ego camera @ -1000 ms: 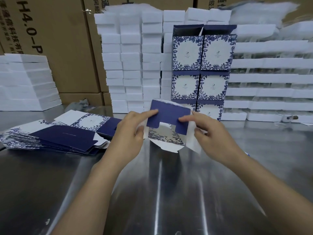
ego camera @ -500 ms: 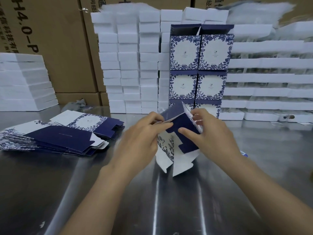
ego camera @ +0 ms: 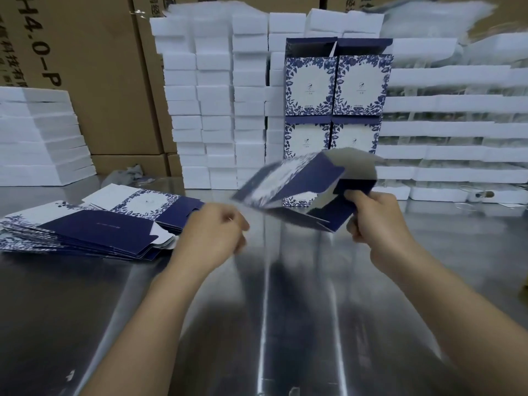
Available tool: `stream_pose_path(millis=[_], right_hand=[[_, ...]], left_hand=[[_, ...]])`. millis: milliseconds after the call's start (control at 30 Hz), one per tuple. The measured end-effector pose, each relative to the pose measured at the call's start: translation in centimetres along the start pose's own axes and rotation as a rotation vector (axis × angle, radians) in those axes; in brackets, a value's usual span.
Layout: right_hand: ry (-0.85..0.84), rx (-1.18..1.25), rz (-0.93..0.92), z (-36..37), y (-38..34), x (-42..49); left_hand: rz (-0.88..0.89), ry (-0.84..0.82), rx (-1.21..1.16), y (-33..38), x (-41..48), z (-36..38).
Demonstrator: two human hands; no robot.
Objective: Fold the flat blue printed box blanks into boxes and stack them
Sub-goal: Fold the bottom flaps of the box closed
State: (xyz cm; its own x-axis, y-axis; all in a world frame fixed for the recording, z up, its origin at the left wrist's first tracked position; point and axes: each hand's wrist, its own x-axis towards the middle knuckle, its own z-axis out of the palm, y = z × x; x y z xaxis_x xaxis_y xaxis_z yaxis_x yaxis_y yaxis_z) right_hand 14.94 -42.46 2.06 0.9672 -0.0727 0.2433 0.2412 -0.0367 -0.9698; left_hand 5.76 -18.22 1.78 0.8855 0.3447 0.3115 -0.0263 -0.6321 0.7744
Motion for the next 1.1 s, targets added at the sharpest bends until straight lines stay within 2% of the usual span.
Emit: stream_pose_path(millis=[100, 167, 233, 300, 467, 600, 733, 867, 967, 1100], right_hand=[[-0.058, 0.229, 0.073, 1.5, 0.1, -1.5], [-0.173, 0.318, 0.121, 2.7, 0.3, -2.6], [-0.316, 0.370, 0.161, 3.5, 0.2, -3.7], [-0.387, 0.407, 0.161, 3.9, -0.1, -4.3], [-0.320, 0.417, 0.078, 4.8, -0.4, -5.4], [-0.329, 0.408, 0.119, 5.4, -0.1, -5.9], [-0.522, 0.452, 0.238, 5.9, 0.2, -6.5], [-0.468, 0.497, 0.190, 6.3, 0.2, -6.7], [-0.444, 0.424, 0.156, 6.4, 0.1, -6.9], [-0.442, 0.348, 0.221, 6.2, 0.1, -6.8]], left_hand=[[0.026, -0.389, -0.076, 0.2, -0.6, 1.6], [0.111, -0.471, -0.226, 1.0, -1.4, 3.1], [0.168, -0.403, -0.346, 2.0, -2.0, 4.2], [0.133, -0.324, -0.470, 3.3, -2.4, 4.4], [-0.015, -0.098, -0.728, 4.4, -2.8, 5.5], [-0.056, -0.029, -0.836, 4.3, -2.8, 5.9], [-0.125, -0.033, -0.742, 4.0, -2.8, 5.9], [-0.139, -0.055, -0.795, 4.3, -2.6, 6.5], [-0.113, -0.091, -0.712, 4.3, -2.8, 7.3], [-0.139, -0.061, -0.709, 4.0, -2.7, 7.5]])
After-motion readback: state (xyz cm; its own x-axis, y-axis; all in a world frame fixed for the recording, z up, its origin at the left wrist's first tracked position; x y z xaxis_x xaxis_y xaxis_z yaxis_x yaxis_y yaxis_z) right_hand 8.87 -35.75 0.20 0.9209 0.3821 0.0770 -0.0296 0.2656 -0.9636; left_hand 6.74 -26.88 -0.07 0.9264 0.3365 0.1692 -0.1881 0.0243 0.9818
